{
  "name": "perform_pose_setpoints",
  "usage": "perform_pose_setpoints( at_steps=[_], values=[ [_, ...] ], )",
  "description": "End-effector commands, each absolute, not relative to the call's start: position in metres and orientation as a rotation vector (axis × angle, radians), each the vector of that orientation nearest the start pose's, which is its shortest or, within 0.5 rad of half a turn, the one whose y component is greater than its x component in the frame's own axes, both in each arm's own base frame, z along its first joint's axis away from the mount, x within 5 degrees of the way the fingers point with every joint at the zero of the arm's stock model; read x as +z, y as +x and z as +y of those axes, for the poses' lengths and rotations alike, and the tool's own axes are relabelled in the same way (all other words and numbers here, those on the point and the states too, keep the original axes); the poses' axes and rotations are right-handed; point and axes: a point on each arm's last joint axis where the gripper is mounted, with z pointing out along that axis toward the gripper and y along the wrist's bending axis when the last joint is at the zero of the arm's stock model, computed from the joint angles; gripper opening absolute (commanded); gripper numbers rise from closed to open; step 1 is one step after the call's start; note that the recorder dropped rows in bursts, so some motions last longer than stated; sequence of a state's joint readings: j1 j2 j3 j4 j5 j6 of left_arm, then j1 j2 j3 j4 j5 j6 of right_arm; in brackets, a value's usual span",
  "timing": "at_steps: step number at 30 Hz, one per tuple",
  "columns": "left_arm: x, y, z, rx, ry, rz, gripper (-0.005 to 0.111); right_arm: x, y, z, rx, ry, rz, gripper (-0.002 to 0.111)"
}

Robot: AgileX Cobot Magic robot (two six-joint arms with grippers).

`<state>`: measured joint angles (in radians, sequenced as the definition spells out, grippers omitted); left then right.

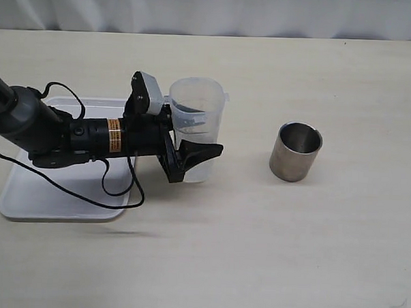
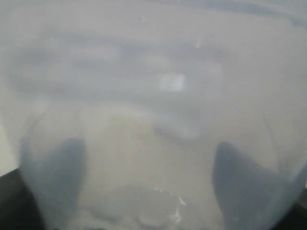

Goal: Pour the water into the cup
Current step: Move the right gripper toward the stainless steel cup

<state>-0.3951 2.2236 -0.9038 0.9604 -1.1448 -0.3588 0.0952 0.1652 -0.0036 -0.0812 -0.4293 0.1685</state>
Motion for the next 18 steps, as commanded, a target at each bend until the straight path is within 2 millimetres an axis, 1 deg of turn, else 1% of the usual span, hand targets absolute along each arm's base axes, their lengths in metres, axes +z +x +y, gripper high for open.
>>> perform_pose_setpoints(
  at_steps=[1, 2, 8, 11, 14, 18],
  values=[
    [0.076, 0.312, -0.203, -0.941, 1.045, 1.572, 0.008, 0.240, 0.065, 0.009, 0.187, -0.029, 1.235, 0.093],
    [0.075, 0.312, -0.203, -0.937, 1.047, 1.573, -0.001, 0.240, 0.065, 0.009, 0.187, -0.029, 1.235, 0.093],
    [0.075, 0.313, -0.203, -0.927, 1.033, 1.581, 0.000, 0.239, 0.068, 0.010, 0.188, -0.029, 1.249, 0.093],
    [0.075, 0.313, -0.203, -0.927, 1.033, 1.581, 0.000, 0.239, 0.073, 0.011, 0.183, -0.044, 1.263, 0.093],
    [0.075, 0.313, -0.203, -0.927, 1.033, 1.581, 0.000, 0.236, 0.082, 0.013, 0.175, -0.073, 1.304, 0.093],
    [0.075, 0.313, -0.203, -0.927, 1.033, 1.581, 0.000, 0.228, 0.098, 0.019, 0.172, -0.131, 1.382, 0.093]
  ],
)
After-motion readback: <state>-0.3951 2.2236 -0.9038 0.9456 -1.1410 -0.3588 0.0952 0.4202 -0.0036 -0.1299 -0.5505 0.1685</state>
